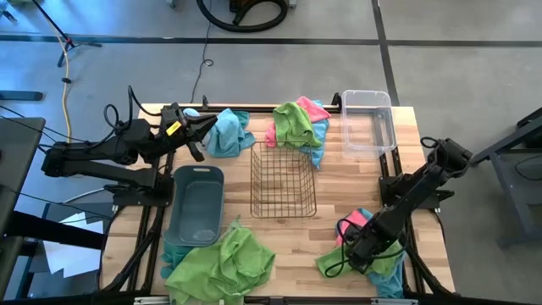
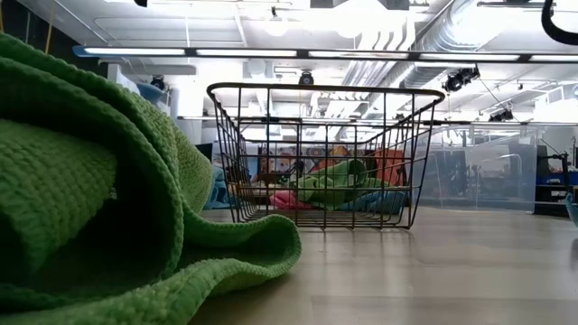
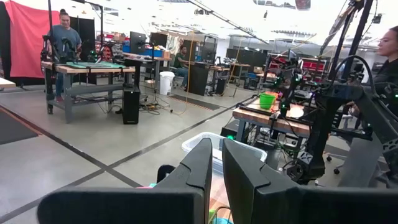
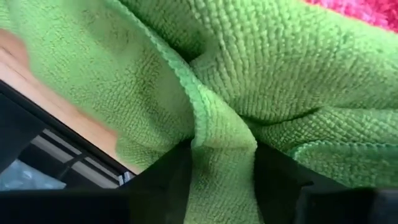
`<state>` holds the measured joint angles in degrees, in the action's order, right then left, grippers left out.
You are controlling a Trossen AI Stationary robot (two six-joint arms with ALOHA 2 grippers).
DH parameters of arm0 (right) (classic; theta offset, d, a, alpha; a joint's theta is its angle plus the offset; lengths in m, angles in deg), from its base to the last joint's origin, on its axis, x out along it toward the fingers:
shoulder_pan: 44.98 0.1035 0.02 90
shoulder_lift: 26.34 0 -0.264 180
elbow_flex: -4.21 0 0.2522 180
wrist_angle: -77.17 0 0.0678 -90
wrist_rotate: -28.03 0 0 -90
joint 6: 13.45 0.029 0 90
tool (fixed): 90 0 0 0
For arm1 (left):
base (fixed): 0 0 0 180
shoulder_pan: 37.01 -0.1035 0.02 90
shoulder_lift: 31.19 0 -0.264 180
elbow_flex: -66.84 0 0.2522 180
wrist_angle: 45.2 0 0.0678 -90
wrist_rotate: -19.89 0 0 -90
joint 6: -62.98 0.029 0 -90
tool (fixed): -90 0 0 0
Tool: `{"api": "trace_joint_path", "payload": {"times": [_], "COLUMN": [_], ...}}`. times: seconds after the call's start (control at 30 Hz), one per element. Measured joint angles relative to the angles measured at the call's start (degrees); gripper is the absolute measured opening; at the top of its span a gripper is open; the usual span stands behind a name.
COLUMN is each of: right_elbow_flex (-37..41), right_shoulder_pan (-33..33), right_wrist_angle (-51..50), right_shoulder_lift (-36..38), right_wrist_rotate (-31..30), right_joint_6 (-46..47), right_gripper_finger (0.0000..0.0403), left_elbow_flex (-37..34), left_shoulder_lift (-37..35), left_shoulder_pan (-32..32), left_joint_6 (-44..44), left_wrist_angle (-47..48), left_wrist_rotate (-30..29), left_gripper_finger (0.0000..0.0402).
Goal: Sort microfiber towel by color & place in baskets
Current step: Put the bottom right green towel into the transparent bin
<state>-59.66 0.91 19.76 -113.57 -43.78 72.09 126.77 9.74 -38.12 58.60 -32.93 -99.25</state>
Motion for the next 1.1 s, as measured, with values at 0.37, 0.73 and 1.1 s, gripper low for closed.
{"api": "trace_joint_path", "payload": {"times": [0.37, 0.73, 1.1], "right_elbow_flex": [-4.38, -17.97, -28.69], "right_shoulder_pan": [-0.13, -1.72, -7.10], "right_wrist_angle": [-0.32, -7.47, -8.48], "right_shoulder_lift": [7.97, 22.98, 29.72], "right_wrist_rotate": [1.39, -13.65, -35.81], "right_joint_6": [-12.20, -28.04, -50.34], "right_gripper_finger": [0.0005, 0.0002, 0.0001], "left_elbow_flex": [0.00, 0.00, 0.00], "left_shoulder_lift": [0.02, 0.02, 0.02], "left_shoulder_pan": [0.01, 0.01, 0.00], "left_joint_6": [-0.39, 1.08, 1.05], "left_wrist_angle": [0.12, 0.19, 0.17], "left_wrist_rotate": [-0.04, -0.22, -0.22], "left_gripper_finger": [0.0027, 0.0027, 0.0027]}}
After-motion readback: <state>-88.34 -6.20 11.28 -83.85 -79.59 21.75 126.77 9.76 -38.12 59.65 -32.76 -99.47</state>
